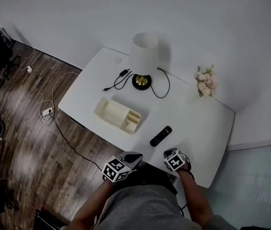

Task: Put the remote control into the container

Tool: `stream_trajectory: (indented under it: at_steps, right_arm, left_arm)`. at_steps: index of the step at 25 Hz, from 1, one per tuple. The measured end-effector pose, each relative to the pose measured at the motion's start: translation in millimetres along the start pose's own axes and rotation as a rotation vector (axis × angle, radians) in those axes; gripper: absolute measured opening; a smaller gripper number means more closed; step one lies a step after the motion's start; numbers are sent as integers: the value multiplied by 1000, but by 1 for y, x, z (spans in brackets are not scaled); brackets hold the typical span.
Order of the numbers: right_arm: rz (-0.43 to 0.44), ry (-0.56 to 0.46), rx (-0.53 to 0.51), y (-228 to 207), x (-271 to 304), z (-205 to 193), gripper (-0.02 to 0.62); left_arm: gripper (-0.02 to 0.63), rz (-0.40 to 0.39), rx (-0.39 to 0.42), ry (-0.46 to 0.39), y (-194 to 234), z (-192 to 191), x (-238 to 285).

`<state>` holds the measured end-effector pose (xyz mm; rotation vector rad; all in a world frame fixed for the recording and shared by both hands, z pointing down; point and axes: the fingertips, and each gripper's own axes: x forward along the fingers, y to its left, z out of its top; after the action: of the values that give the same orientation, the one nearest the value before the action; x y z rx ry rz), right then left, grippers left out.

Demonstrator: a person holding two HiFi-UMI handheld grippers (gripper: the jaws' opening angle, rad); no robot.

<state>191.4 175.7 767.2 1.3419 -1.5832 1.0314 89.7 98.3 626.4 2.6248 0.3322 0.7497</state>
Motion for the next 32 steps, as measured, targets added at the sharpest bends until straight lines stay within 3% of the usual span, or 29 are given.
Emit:
stream_trajectory:
  at_steps: [4,6,8,11,16,32]
  right_arm:
    - [-17,-3,45,1,0,3,15]
    - [-16,0,66,1,0,1,17]
    - [-19,-7,77,0,-1,1,15]
    - [-20,-22,97,1,-2,1,15]
    - [-21,-14,120,1,-4,2,17]
    - [43,12,90,2,-2,2,15]
  left_arm:
    - [5,-24,74,133,6,-5,34]
    - [75,-34,90,172,9,-3,50]
    - [104,-31,111,200,14,1,65]
    - [135,4,157,254,24,0,86]
    - [247,93,275,345,40,-8,119]
    - [264,196,370,581,61,-25,169]
